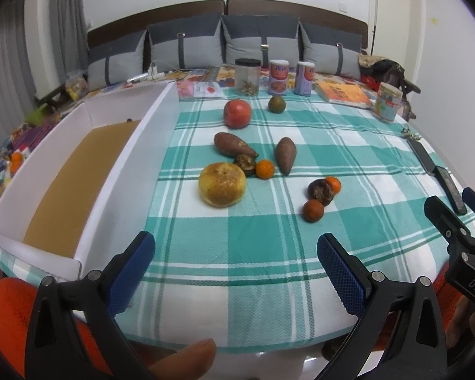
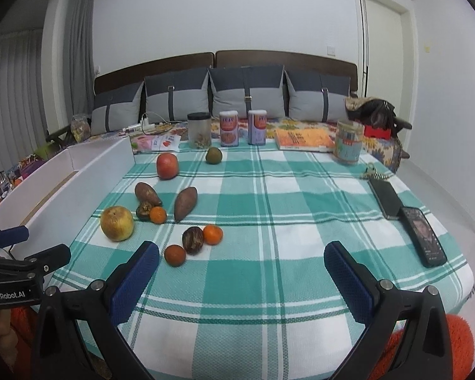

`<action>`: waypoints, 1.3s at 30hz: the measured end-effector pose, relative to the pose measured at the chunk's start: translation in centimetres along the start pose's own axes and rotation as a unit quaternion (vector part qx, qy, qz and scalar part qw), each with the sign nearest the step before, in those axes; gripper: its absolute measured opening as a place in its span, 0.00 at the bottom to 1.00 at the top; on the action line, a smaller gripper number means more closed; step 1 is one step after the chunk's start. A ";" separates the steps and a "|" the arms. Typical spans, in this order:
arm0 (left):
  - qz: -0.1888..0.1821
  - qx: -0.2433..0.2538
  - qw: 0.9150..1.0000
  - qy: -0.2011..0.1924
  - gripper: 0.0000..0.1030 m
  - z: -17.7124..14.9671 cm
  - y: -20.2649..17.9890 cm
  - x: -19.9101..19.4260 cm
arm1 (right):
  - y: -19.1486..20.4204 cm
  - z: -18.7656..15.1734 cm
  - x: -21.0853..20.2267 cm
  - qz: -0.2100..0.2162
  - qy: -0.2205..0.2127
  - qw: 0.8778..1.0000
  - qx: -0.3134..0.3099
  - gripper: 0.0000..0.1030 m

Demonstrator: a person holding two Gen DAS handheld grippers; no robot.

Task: Organize fruits
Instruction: 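Move both tools toward the large yellow pear on the cloth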

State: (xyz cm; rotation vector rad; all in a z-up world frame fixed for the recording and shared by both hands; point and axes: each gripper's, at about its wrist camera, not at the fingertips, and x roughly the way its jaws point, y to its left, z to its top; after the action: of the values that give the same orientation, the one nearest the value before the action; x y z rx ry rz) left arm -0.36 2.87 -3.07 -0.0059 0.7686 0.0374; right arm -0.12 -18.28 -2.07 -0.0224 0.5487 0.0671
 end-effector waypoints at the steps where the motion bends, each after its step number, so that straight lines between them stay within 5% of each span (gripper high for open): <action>1: 0.004 0.002 1.000 0.001 0.99 0.0 0.0 0.0 | 0.2 0.0 0.0 0.000 -0.001 1.000 -0.003 1.00; 39: 0.013 -0.017 0.999 0.039 0.99 -0.6 1.1 2.5 | 2.1 -0.5 0.4 0.016 -0.027 0.999 -0.044 1.00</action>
State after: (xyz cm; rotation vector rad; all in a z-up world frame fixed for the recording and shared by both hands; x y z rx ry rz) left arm 0.93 4.05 -5.25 -0.0295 0.8457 0.0749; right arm -0.17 -16.20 -2.73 -0.0975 0.4921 0.1223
